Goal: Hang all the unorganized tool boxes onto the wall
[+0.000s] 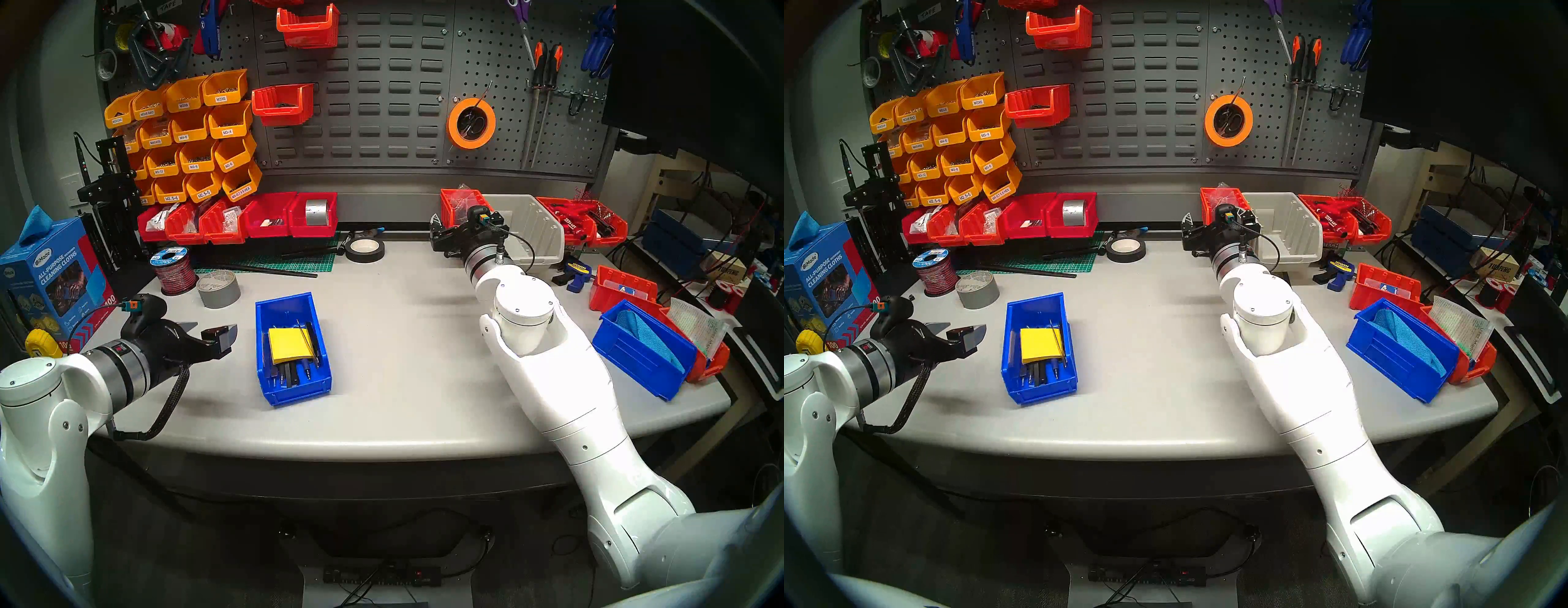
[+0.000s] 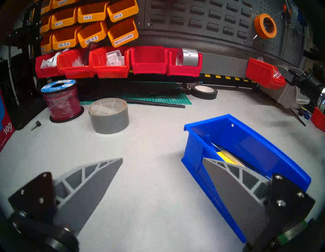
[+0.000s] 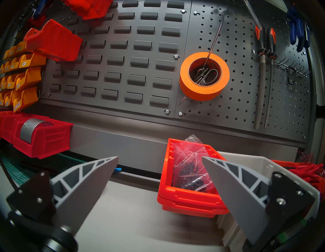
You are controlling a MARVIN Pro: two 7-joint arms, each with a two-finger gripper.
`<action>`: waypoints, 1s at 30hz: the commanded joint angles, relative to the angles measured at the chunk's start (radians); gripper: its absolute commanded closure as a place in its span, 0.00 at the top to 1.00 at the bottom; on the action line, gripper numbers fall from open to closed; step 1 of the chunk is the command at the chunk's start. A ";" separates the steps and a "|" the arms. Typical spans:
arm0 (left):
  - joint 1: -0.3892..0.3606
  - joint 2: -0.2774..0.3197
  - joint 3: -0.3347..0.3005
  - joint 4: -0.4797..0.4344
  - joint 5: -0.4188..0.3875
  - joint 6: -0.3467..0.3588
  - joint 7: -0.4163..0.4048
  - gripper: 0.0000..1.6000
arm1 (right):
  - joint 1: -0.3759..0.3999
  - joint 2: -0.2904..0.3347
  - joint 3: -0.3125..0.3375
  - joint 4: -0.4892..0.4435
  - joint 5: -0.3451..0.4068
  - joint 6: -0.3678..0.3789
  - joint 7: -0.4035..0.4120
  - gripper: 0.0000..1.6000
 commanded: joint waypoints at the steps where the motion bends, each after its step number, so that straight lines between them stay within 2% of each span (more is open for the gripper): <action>1: 0.059 -0.022 -0.048 -0.015 -0.036 -0.072 -0.099 1.00 | 0.008 -0.002 -0.001 -0.016 0.001 -0.004 0.004 1.00; 14: 0.078 -0.006 -0.101 -0.015 -0.049 -0.148 -0.224 1.00 | 0.008 -0.002 -0.001 -0.016 0.001 -0.004 0.005 1.00; 30: 0.102 0.003 -0.066 -0.015 -0.048 -0.177 -0.285 1.00 | 0.008 -0.002 0.000 -0.016 0.000 -0.004 0.006 1.00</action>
